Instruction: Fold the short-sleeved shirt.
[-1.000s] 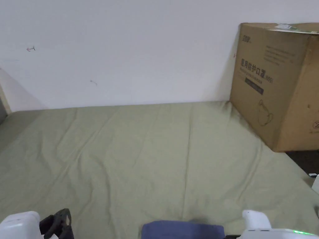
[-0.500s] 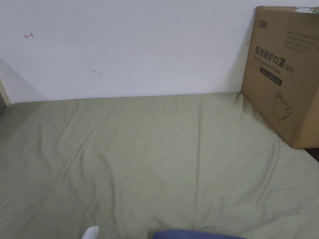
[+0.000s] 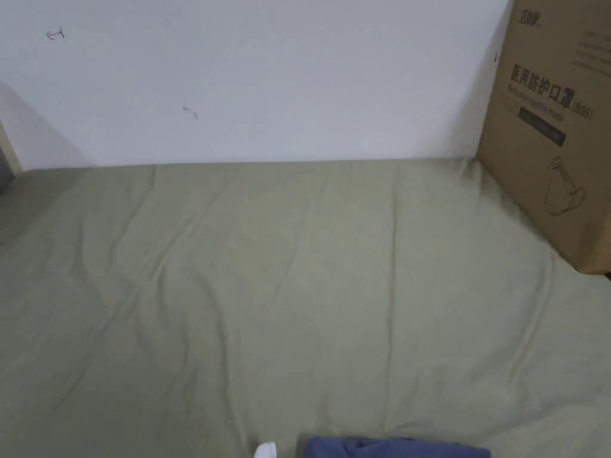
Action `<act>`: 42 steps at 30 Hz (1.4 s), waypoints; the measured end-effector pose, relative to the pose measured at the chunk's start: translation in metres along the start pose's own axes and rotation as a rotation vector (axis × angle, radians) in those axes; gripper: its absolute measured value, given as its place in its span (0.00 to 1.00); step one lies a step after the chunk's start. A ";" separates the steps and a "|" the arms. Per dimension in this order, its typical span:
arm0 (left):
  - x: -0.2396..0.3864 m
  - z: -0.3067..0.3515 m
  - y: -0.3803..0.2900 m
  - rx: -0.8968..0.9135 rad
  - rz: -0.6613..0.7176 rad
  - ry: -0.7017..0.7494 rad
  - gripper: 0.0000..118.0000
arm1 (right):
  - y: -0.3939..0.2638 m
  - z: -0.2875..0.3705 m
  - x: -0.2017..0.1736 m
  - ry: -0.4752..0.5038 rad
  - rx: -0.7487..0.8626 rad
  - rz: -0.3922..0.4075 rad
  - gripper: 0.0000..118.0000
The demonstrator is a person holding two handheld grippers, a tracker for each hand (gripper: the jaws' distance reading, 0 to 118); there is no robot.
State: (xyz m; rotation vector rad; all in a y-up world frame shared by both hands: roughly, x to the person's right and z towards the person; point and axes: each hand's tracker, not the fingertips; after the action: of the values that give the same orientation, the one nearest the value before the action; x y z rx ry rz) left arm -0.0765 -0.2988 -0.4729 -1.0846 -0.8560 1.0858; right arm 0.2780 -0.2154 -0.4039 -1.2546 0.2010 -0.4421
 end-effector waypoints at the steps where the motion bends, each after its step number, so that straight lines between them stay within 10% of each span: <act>1: 0.010 0.001 0.000 -0.002 -0.030 0.082 0.20 | -0.001 0.003 0.000 0.003 0.007 -0.008 0.01; 10: 0.073 0.139 0.016 0.119 -0.197 0.320 0.20 | -0.028 0.055 -0.028 0.087 0.116 -0.034 0.01; 24: 0.040 0.425 0.135 0.063 -0.305 1.297 0.21 | -0.038 0.104 -0.068 -0.125 0.215 0.012 0.01; 27: 0.033 0.439 0.141 0.033 -0.366 1.439 0.77 | -0.037 0.105 -0.075 -0.180 0.223 0.027 0.01; 29: 0.033 0.447 0.139 -0.022 -0.427 1.561 0.90 | -0.038 0.102 -0.081 -0.178 0.228 0.037 0.01; 39: 0.112 0.372 0.048 0.433 -0.614 1.214 0.87 | -0.034 0.084 -0.110 -0.138 0.210 0.149 0.01; 40: 0.114 0.354 0.034 0.415 -0.656 1.176 0.78 | -0.035 0.087 -0.115 -0.133 0.234 0.181 0.01; 42: 0.122 0.306 0.000 0.355 -0.701 1.075 0.20 | -0.035 0.100 -0.120 -0.157 0.327 0.231 0.01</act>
State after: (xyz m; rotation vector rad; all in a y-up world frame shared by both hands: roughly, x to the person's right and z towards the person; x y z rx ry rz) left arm -0.3287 -0.1051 -0.3880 -0.7884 -0.1090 -0.0180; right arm 0.2012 -0.0848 -0.3513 -0.9261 0.1322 -0.1667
